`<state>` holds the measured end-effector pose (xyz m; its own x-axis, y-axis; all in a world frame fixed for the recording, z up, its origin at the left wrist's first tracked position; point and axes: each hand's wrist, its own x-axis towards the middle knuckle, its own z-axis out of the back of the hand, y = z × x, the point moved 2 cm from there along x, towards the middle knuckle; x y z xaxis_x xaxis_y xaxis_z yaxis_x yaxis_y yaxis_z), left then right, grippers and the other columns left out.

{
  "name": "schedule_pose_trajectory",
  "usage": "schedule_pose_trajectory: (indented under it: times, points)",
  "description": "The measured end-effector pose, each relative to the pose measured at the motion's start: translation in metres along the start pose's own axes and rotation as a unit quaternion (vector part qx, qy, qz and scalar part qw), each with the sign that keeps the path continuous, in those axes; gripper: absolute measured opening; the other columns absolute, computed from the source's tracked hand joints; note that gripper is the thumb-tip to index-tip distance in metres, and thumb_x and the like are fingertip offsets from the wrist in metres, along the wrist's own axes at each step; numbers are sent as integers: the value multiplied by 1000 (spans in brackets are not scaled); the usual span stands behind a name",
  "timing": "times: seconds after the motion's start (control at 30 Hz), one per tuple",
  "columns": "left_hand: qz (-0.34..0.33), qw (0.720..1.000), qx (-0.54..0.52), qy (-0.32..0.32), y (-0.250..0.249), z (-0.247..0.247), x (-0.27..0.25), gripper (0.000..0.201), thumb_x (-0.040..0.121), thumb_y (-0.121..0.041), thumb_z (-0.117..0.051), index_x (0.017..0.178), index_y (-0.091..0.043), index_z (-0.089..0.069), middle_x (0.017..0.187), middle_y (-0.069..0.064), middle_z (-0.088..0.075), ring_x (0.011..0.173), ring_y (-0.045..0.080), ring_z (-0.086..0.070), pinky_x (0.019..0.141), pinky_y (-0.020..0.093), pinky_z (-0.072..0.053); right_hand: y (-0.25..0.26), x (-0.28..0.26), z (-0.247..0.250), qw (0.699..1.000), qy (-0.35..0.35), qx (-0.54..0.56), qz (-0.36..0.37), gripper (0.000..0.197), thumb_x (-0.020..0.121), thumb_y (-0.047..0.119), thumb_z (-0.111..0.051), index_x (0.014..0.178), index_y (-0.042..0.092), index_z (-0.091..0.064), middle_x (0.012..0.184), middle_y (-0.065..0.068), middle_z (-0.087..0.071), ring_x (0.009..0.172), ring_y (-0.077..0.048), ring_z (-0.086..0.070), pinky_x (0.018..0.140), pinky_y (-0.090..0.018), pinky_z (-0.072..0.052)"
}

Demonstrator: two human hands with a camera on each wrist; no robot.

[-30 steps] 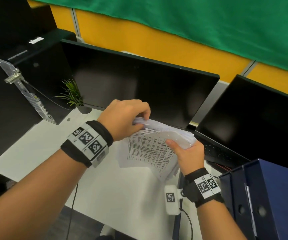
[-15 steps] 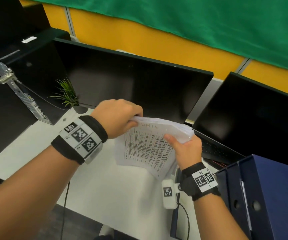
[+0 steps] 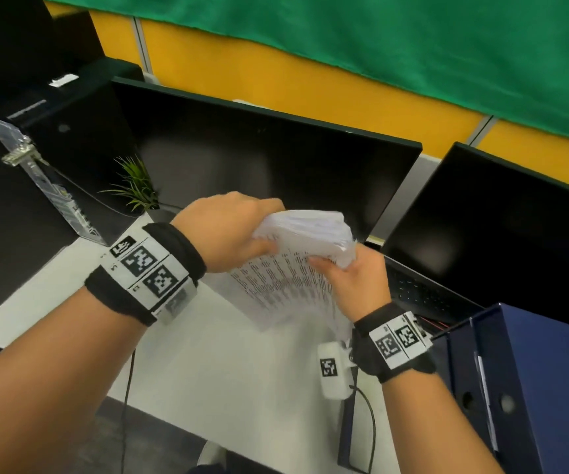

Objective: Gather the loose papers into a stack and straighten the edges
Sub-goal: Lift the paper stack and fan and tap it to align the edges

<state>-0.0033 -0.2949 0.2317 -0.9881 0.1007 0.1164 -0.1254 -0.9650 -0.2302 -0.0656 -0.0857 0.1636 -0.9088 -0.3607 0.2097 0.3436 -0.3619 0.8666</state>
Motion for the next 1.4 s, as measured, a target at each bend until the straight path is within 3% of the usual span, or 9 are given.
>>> schedule_pose_trajectory:
  times: [0.13, 0.3, 0.4, 0.5, 0.67, 0.73, 0.9, 1.03, 1.4]
  points:
    - [60, 979, -157, -111, 26, -1, -11, 15, 89, -33, -71, 81, -32, -58, 65, -10, -62, 65, 17, -60, 66, 35, -49, 5, 9, 2, 984, -107, -140, 16, 49, 74, 40, -78, 118, 34, -57, 122, 8, -56, 118, -13, -51, 101, -40, -47]
    - [211, 847, -438, -213, 86, -37, -46, 17, 90, -20, -71, 102, -33, -70, 96, -22, -76, 89, -1, -72, 88, 39, -56, -54, -31, 0, 902, -374, -116, -179, 110, 58, 39, -89, 146, 25, -24, 151, -5, -23, 136, -32, -27, 106, -63, -31]
    - [231, 768, -544, -247, 93, -72, -55, 36, 85, -34, -74, 118, -21, -69, 117, -2, -74, 109, 23, -70, 98, 56, -51, -77, -33, -17, 876, -313, 168, -327, 129, 57, 33, -92, 151, 32, -4, 157, -5, -19, 140, -29, -30, 114, -52, -28]
    - [243, 682, -646, -241, 87, -103, -51, 43, 86, -34, -71, 126, -20, -65, 128, 10, -68, 118, 35, -64, 100, 60, -48, -74, -22, -34, 787, -167, 500, -321, 106, 59, 35, -89, 148, 23, -33, 139, -7, -56, 126, -28, -55, 110, -56, -37]
    - [263, 530, -793, -147, 61, -154, -52, 44, 99, -20, -54, 142, -14, -50, 135, 11, -63, 122, 31, -62, 96, 48, -54, -57, -19, -31, 757, -170, 582, -244, 64, 77, 21, -81, 134, 10, -55, 131, -16, -61, 120, -36, -59, 104, -60, -41]
    - [304, 548, -772, -102, 55, -172, -56, 38, 98, -17, -59, 135, -17, -55, 139, 12, -60, 119, 32, -63, 95, 48, -54, -52, -23, -19, 795, -201, 535, -205, 44, 85, 8, -71, 128, 9, -60, 128, -15, -64, 118, -34, -61, 103, -58, -43]
    - [370, 769, -504, -134, 58, -152, -42, 111, 70, -28, -89, 154, -34, -18, 161, -1, -28, 144, 19, -33, 114, 49, -35, -30, -43, 19, 933, -152, 297, -130, 30, 78, 2, -75, 101, 20, -70, 99, 4, -76, 94, -15, -72, 78, -30, -58]
    - [159, 789, -592, -32, 51, -111, -15, 72, 69, -23, -88, 134, -17, -58, 125, 1, -70, 118, 19, -66, 102, 48, -51, -27, -46, 30, 969, -64, 209, -112, 35, 77, 6, -77, 109, 15, -68, 99, 6, -76, 92, -12, -72, 74, -27, -60]
    - [84, 813, -544, -190, 38, -88, -30, 36, 86, -11, -72, 121, -11, -66, 114, -12, -74, 107, 8, -70, 89, 29, -58, -17, -52, 29, 979, -105, 169, -43, 34, 79, 3, -75, 99, 31, -68, 87, 27, -72, 87, 6, -69, 71, -13, -56]
